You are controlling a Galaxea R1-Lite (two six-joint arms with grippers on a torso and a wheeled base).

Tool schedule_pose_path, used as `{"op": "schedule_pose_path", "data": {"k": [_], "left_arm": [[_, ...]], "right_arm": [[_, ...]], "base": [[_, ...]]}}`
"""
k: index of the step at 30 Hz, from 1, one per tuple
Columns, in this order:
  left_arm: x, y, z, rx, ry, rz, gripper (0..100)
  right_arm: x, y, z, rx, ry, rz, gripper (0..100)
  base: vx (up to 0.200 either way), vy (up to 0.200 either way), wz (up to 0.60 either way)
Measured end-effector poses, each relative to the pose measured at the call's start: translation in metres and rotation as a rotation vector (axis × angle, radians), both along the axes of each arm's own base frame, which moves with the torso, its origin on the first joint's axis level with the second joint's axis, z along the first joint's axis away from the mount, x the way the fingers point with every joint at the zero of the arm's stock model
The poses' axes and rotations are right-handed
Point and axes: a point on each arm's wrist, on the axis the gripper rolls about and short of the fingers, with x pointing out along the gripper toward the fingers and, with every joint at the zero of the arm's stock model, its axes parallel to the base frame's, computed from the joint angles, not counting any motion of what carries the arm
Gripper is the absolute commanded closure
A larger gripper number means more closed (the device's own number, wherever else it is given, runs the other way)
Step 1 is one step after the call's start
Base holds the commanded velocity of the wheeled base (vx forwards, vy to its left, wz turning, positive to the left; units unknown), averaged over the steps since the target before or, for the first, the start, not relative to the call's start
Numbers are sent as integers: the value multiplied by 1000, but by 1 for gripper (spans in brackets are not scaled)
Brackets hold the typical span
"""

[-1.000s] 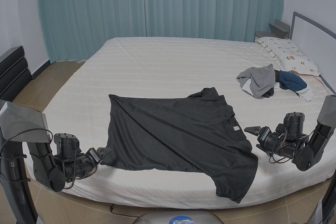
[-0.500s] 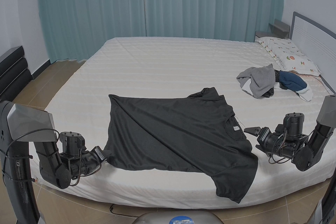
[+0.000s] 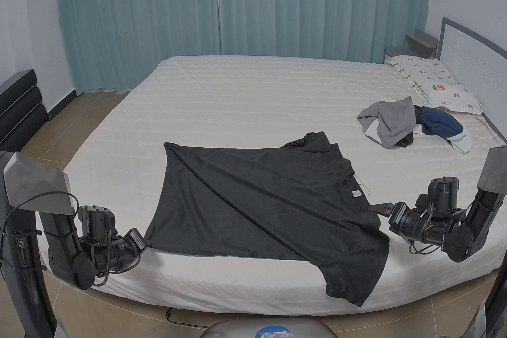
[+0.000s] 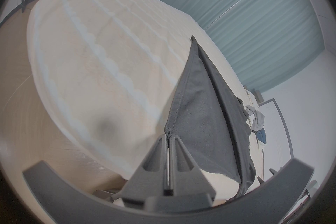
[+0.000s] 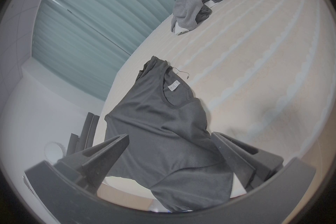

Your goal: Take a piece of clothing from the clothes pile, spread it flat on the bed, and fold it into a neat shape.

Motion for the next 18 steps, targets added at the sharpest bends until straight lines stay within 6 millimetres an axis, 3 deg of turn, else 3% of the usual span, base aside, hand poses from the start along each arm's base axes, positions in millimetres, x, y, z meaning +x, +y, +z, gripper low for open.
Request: {"op": "schedule_pose_path", "data": {"k": [18], "left_arm": [[-37,23,11,169,71,-68,100]], "right_arm": [[-12,-1,-16,-32,102,57,0]], "base": [[0,0,0]]}}
